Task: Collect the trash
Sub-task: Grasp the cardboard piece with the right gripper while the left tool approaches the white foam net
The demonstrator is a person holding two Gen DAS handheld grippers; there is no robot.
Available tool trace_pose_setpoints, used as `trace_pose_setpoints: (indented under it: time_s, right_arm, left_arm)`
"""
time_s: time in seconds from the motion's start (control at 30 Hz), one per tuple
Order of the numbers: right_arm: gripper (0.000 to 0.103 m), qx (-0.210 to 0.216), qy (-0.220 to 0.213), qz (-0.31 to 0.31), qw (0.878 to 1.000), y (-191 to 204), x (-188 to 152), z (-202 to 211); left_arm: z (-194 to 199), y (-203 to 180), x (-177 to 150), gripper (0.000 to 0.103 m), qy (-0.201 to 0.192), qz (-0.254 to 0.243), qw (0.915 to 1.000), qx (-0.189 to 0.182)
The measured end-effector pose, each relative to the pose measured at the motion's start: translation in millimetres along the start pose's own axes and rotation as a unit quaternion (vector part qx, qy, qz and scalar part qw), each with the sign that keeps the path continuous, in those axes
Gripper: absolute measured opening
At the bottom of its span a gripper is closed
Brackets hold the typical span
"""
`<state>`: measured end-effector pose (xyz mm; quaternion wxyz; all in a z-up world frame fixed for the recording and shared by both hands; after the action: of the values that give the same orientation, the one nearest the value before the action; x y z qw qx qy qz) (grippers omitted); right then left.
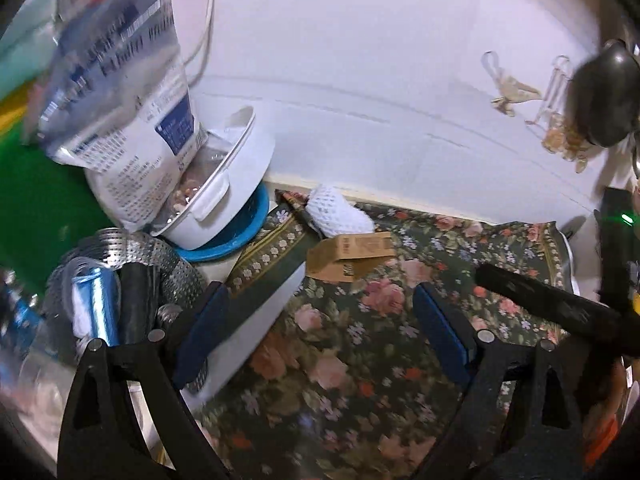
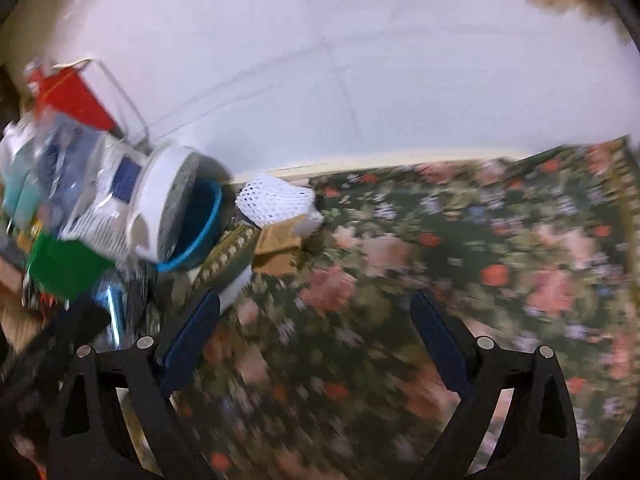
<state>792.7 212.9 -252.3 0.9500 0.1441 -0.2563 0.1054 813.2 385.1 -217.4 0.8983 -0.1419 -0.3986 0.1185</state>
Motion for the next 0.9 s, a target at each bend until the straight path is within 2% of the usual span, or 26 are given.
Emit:
trace_pose_setpoints:
  time_s: [0.07, 0.27, 0.4, 0.47, 0.5, 0.6, 0.73, 0.9]
  right_arm:
    - [0.093, 0.003, 0.02, -0.016, 1.0, 13, 8, -31]
    - [0.084, 0.002, 0.069, -0.038, 0.997, 38, 14, -104]
    - [0.055, 0.026, 0.114, -0.061, 0.991, 44, 6, -138]
    - [0.041, 0.044, 0.117, -0.071, 0.99, 45, 4, -138]
    - [0.03, 0.05, 0.113, -0.07, 0.99, 45, 3, -134]
    - [0.019, 0.045, 0.091, -0.052, 0.993, 38, 0, -114]
    - [0.013, 0.029, 0.064, -0.042, 0.997, 14, -9, -79]
    - [0.013, 0.0, 0.054, -0.052, 0.997, -36, -24, -39]
  left_arm:
    - [-14, 15, 1, 0.087, 0.012, 0.005, 0.9999, -0.009]
    - [-37, 36, -5, 0.086, 0.033, -0.004, 0.9993, -0.015]
    - [-48, 45, -9, 0.085, 0.044, -0.006, 0.9989, -0.014]
    - [-52, 45, -9, 0.085, 0.048, -0.005, 0.9987, -0.016]
    - [-55, 45, -9, 0.085, 0.049, -0.005, 0.9986, -0.018]
    - [-62, 41, -4, 0.084, 0.049, -0.005, 0.9985, -0.023]
    - [-77, 25, 9, 0.085, 0.046, -0.004, 0.9978, -0.047]
    - [-113, 6, 19, 0.085, 0.062, 0.001, 0.9947, -0.083]
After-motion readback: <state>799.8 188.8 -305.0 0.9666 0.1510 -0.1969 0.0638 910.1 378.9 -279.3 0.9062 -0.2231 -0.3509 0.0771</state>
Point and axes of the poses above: each gripper's, at about its wrist camera, not at the fingertips, and z roughly against the way its jaws point, y to its left, x to its top, the point moved 8 cm from there along -z, roughly the way its jaws point, and after that the axes turned 15 degrees about -x, right-handed, at the moved point
